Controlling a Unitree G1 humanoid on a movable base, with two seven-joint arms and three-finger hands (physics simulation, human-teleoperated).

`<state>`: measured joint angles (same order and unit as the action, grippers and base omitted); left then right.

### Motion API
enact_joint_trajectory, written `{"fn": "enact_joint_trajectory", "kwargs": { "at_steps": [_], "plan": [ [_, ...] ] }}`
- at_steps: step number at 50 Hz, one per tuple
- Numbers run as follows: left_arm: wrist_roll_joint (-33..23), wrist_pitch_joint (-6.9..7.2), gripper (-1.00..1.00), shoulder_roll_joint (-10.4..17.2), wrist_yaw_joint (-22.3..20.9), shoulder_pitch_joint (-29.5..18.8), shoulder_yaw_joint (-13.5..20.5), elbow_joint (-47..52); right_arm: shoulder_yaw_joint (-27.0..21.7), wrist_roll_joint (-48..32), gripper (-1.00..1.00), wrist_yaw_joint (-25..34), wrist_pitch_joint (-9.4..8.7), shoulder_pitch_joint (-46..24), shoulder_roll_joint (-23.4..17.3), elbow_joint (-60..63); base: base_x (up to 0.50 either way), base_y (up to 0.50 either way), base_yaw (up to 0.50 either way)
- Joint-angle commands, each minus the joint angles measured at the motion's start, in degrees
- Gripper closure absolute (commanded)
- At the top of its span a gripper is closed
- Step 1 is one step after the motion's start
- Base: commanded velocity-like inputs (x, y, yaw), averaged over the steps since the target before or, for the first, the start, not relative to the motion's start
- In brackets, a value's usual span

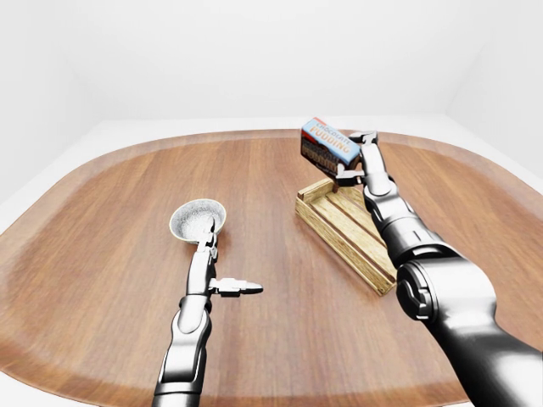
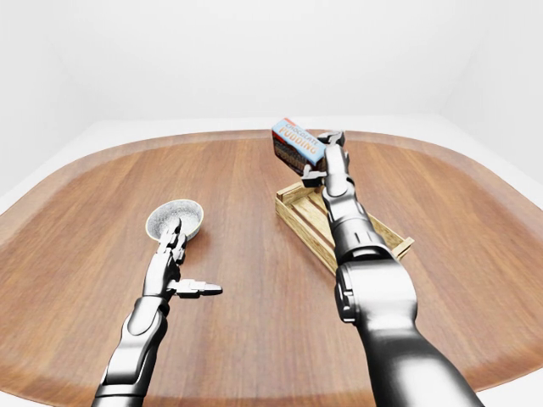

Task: Pick up the chocolate pudding and put it in the tray.

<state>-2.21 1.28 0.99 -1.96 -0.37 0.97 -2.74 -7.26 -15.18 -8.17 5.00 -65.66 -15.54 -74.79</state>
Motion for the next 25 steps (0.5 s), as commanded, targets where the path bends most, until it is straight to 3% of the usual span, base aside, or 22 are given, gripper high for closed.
{"fn": "enact_joint_trajectory", "kwargs": {
  "at_steps": [1,25],
  "plan": [
    [0.82,-0.35,-1.0,-0.01,-0.65,0.2,0.19,0.61,-0.89,2.34,1.0,-0.52,0.0,1.87,-0.21,0.12,0.0,0.0,0.0],
    [0.92,-1.25,-1.0,-0.01,-0.52,-0.35,0.29,-0.95,-1.72,2.72,1.0,-1.3,0.0,6.61,-1.62,-0.61,0.0,0.0,0.0]
  ]
}}
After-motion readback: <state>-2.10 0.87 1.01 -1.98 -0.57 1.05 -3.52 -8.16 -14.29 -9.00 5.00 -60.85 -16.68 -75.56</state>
